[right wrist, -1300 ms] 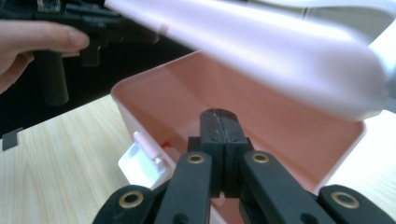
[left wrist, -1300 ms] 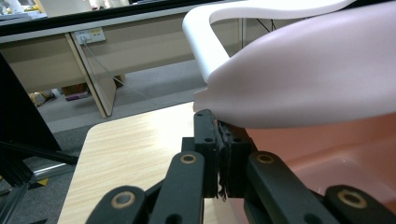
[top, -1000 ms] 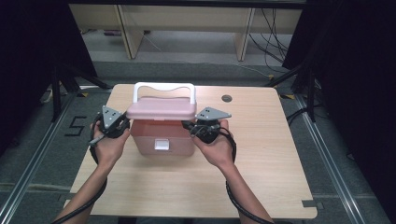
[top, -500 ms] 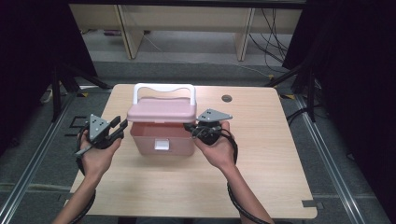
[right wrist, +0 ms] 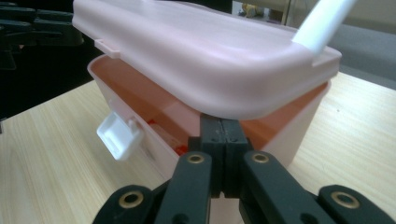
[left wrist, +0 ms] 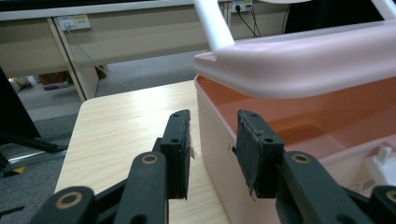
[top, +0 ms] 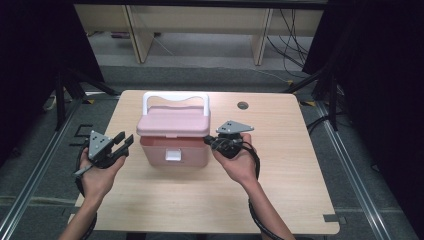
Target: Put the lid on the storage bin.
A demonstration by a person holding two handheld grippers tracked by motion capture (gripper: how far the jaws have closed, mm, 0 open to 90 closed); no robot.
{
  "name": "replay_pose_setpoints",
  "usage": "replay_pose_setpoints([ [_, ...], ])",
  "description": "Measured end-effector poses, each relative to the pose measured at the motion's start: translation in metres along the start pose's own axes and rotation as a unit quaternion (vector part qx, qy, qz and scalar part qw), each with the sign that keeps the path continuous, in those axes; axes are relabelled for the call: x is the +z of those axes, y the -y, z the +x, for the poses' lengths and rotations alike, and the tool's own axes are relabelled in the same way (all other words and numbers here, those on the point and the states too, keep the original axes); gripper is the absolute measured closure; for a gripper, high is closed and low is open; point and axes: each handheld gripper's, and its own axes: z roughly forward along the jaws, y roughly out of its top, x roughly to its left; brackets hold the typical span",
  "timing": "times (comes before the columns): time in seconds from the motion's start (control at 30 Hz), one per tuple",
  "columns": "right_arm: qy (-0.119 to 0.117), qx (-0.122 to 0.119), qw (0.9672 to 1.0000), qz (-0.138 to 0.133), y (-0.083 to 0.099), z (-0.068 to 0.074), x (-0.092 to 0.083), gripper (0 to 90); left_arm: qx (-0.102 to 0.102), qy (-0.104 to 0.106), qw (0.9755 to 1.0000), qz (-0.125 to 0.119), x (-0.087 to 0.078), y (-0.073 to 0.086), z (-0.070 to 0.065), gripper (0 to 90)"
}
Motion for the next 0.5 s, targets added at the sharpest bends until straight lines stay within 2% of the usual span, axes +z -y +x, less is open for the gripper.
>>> replay_pose_setpoints([
  [0.07,0.000,0.002,1.0000,0.001,0.003,-0.001,-0.001,90.0,-0.002,-0.001,1.0000,0.000,-0.001,0.002,0.001,65.0],
  [0.1,0.003,0.012,0.9999,0.002,0.004,-0.001,-0.001,90.0,-0.002,-0.002,1.0000,0.001,-0.001,0.003,0.002,65.0],
  [0.13,0.005,0.005,1.0000,0.001,0.005,-0.002,-0.002,90.0,-0.004,-0.002,1.0000,0.002,-0.002,0.003,0.002,64.9],
  [0.17,0.005,0.014,0.9999,0.004,0.007,-0.002,-0.002,90.0,-0.002,-0.002,1.0000,0.002,-0.003,0.004,0.002,64.9],
  [0.2,0.010,0.003,0.9999,0.009,0.007,-0.004,-0.004,90.0,-0.002,-0.002,1.0000,0.001,-0.003,0.004,0.002,64.9],
  [0.23,0.012,0.003,0.9999,0.008,0.009,-0.005,-0.005,90.0,-0.003,-0.004,1.0000,0.000,-0.003,0.005,0.002,64.8],
  [0.27,0.015,0.015,0.9997,0.010,0.010,-0.004,-0.006,90.0,-0.004,-0.003,1.0000,0.001,-0.003,0.005,0.003,64.8],
  [0.33,0.021,0.003,0.9997,0.012,0.012,-0.008,-0.007,90.0,-0.005,-0.005,1.0000,-0.001,-0.003,0.007,0.003,64.7],
  [0.4,0.025,0.014,0.9996,0.006,0.014,-0.010,-0.009,90.0,-0.005,-0.006,1.0000,-0.002,-0.003,0.008,0.003,64.6],
  [0.47,0.030,0.008,0.9995,0.011,0.014,-0.012,-0.012,90.0,-0.007,-0.008,0.9999,-0.004,-0.004,0.009,0.004,64.4],
  [0.5,0.024,0.007,0.9997,0.005,0.014,-0.013,-0.011,90.0,-0.007,-0.009,0.9999,-0.005,-0.005,0.009,0.004,64.2],
])
